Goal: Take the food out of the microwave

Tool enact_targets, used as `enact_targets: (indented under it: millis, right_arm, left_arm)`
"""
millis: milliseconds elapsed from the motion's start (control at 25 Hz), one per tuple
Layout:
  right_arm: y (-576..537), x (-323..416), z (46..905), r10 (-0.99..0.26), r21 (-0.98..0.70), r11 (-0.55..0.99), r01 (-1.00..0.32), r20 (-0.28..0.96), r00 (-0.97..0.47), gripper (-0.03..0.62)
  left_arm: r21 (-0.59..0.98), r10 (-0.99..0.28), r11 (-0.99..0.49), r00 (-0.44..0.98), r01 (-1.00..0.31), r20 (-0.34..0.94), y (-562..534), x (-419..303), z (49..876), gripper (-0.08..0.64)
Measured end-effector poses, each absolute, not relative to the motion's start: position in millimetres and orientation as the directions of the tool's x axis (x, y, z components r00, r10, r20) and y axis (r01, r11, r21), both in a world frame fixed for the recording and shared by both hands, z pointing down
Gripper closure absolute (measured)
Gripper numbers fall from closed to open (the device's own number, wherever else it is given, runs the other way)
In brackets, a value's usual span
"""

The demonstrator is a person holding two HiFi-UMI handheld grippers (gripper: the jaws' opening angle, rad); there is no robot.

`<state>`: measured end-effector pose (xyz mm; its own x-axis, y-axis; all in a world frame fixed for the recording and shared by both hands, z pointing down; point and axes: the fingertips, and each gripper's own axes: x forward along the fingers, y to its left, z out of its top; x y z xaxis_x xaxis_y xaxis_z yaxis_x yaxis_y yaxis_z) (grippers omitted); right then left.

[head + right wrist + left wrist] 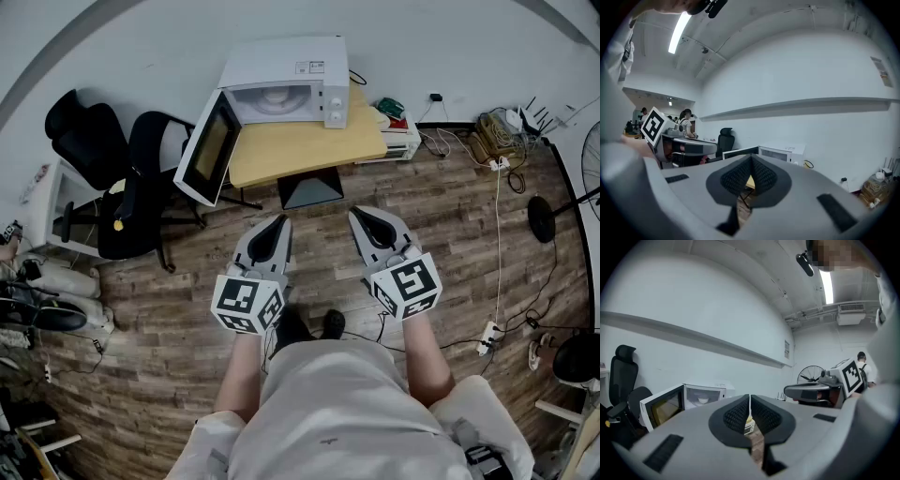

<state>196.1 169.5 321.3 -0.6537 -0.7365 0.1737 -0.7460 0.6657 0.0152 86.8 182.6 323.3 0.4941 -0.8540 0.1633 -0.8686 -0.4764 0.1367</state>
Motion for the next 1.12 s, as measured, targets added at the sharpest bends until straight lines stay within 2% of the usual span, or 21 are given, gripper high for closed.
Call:
enact_targets:
  millis: [560, 1000, 1120]
  right_arm:
    - [183, 200, 334, -0.736, 0.012, 0.664, -0.748, 0.187, -0.651, 0.594]
    - [169, 176, 336, -0.718, 0.027, 0.684, -0.729, 0.199, -0.667, 0.594]
    - [164, 165, 335, -0.712, 0.036, 0.692, -0.721, 0.201, -0.673, 0.569]
  left_arm:
    - [0.145, -0.844, -0.485, 0.505, -0.862, 0.179, 194, 95, 333, 0.546]
    - [0.127, -0.845, -0.485, 0.501, -0.865, 0.185, 179, 79, 334, 0.545]
    - [0.118, -0.842, -0.495, 0.508, -0.861, 0.182, 173, 72, 332, 0.545]
